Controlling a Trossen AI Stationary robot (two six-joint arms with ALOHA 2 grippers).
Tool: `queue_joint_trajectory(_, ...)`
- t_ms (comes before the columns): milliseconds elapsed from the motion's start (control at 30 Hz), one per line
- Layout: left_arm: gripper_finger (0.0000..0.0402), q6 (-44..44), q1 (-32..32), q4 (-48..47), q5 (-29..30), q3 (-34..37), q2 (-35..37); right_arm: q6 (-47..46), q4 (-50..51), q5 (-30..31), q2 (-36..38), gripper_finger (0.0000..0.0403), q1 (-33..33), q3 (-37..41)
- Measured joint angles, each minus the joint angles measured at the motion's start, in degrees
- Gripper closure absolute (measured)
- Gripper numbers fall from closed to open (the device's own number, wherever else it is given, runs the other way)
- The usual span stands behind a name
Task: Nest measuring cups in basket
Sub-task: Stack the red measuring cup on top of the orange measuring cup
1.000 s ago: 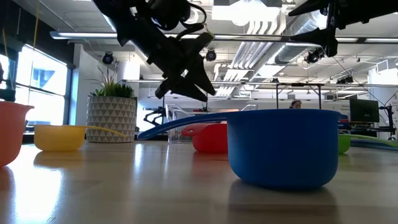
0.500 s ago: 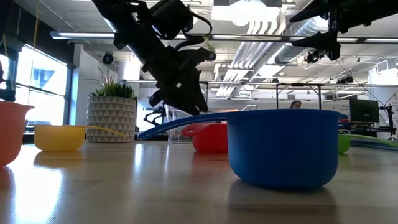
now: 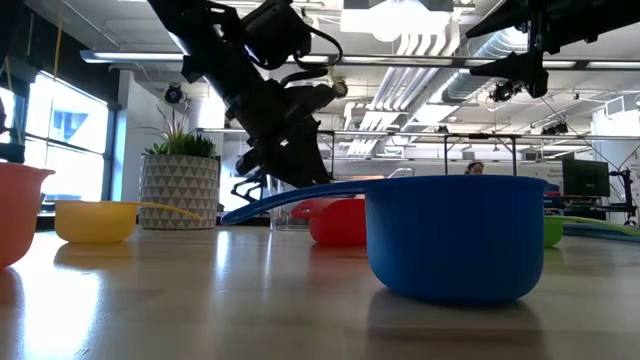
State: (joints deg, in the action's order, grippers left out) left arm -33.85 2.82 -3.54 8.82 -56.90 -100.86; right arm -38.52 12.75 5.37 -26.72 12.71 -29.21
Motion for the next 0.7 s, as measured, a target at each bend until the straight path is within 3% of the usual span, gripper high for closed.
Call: queue_joint_trajectory(700, 0.0282, -2.1, -0.1, 2.4, -1.3, 0.0, -5.4, 0.0, 0.2, 0.0, 0.0, 0.0137, 0.0, 0.0)
